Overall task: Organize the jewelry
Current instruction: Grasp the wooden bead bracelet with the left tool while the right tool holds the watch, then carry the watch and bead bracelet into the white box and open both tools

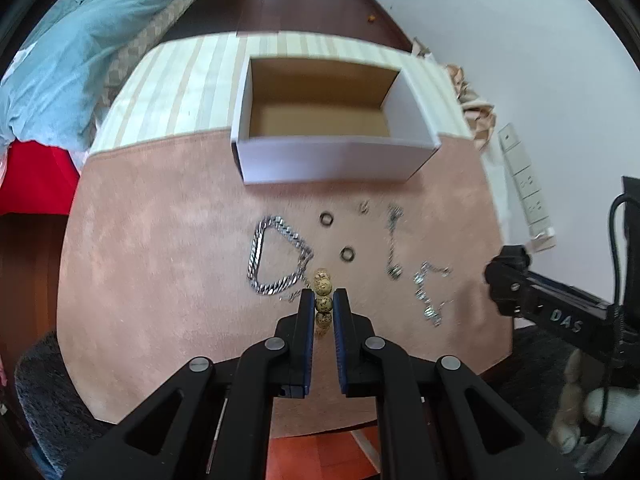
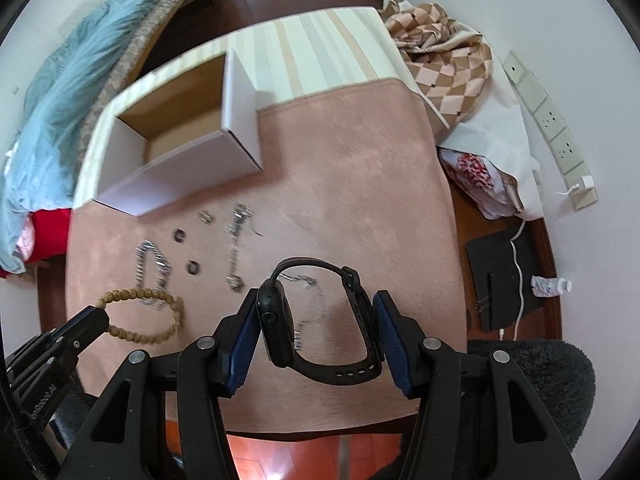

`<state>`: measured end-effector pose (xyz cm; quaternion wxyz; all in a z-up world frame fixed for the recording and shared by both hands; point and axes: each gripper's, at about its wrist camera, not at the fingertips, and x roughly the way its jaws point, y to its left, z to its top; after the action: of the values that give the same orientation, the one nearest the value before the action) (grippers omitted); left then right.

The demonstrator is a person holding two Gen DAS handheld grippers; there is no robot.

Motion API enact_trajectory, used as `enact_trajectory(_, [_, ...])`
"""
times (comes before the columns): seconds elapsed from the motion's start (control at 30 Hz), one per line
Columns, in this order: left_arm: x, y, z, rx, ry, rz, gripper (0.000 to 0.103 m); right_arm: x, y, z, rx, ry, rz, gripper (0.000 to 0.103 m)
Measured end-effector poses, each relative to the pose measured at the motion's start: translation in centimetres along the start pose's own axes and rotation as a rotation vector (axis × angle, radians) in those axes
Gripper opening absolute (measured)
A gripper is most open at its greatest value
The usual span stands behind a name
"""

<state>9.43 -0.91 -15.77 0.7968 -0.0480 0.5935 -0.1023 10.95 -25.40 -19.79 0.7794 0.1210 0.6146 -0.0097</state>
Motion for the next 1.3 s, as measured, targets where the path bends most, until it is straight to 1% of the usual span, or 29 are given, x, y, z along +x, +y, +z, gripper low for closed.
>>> enact_trajectory(0.03, [-0.1, -0.5, -0.2, 0.0, -0.01, -0.007, 0.006, -0.4, 0.3, 0.3, -0.003, -0.004, 0.011, 0.058])
enact_trajectory(0.13, [-2.1, -0.9, 1.4, 0.003, -0.053, -0.039, 0.006, -1.6, 1.3, 1.6, -0.015, -0.027, 0.043, 0.058])
enact_trajectory(0.27, [-4.2, -0.8, 4.8, -0.002, -0.099, -0.079, 0.006, -2.9, 2.8, 4.5, -0.041, -0.065, 0.07, 0.058])
enact_trajectory(0.4, [-4.7, -0.3, 8.2, -0.007, -0.131, -0.093, 0.006, -3.0, 4.7, 8.0, -0.071, -0.087, 0.096, 0.058])
enact_trajectory(0.53, [-3.5, 0.2, 11.6, 0.007, -0.129, -0.09, 0.006, -1.6, 6.9, 11.5, -0.105, -0.065, 0.116, 0.058])
enact_trajectory(0.67, [-1.5, 1.0, 14.7, 0.005, -0.1, -0.093, 0.007, 0.4, 8.7, 13.9, -0.13, -0.03, 0.121, 0.058])
enact_trajectory(0.73, [-0.8, 1.4, 15.7, -0.002, -0.089, -0.1, 0.007, 1.5, 9.4, 14.9, -0.144, -0.014, 0.121, 0.058])
enact_trajectory(0.83, [0.3, 2.4, 17.2, -0.038, -0.064, -0.074, 0.008, 3.1, 10.3, 16.1, -0.165, 0.019, 0.137, 0.061])
enact_trajectory(0.9, [1.0, 3.2, 17.9, -0.066, -0.053, -0.036, 0.009, 4.1, 10.8, 16.6, -0.176, 0.043, 0.124, 0.062])
enact_trajectory(0.93, [1.4, 3.4, 18.2, -0.068, -0.041, -0.018, 0.012, 4.5, 11.1, 16.8, -0.187, 0.048, 0.115, 0.064])
enact_trajectory(0.97, [1.8, 3.6, 18.4, -0.067, -0.027, 0.008, 0.015, 4.6, 11.2, 16.8, -0.19, 0.049, 0.105, 0.071])
enact_trajectory(1.0, [2.0, 3.7, 18.4, -0.065, -0.019, 0.035, 0.028, 4.7, 11.3, 16.9, -0.192, 0.048, 0.096, 0.075])
enact_trajectory(1.03, [2.2, 3.8, 18.4, -0.061, -0.019, 0.059, 0.047, 4.7, 11.3, 17.0, -0.195, 0.042, 0.091, 0.076])
enact_trajectory(1.1, [2.1, 4.3, 18.1, -0.063, -0.05, 0.091, 0.066, 4.4, 11.2, 16.8, -0.194, 0.03, 0.08, 0.077])
enact_trajectory(1.13, [2.0, 4.4, 18.0, -0.061, -0.059, 0.102, 0.066, 4.2, 11.1, 16.7, -0.195, 0.025, 0.073, 0.077])
enact_trajectory(1.17, [2.0, 4.6, 17.7, -0.056, -0.07, 0.129, 0.066, 4.0, 11.0, 16.6, -0.196, 0.017, 0.061, 0.078])
enact_trajectory(1.2, [2.0, 4.7, 17.6, -0.053, -0.071, 0.151, 0.069, 3.9, 10.9, 16.4, -0.195, 0.012, 0.055, 0.08])
enact_trajectory(1.23, [2.1, 4.9, 17.3, -0.051, -0.072, 0.169, 0.076, 3.7, 10.7, 16.2, -0.193, 0.006, 0.047, 0.084])
enact_trajectory(1.27, [2.1, 5.1, 17.1, -0.053, -0.074, 0.175, 0.08, 3.5, 10.5, 16.0, -0.192, 0.0, 0.041, 0.089])
enact_trajectory(1.3, [2.1, 5.3, 16.7, -0.056, -0.079, 0.187, 0.087, 3.4, 10.2, 15.7, -0.189, -0.005, 0.031, 0.091])
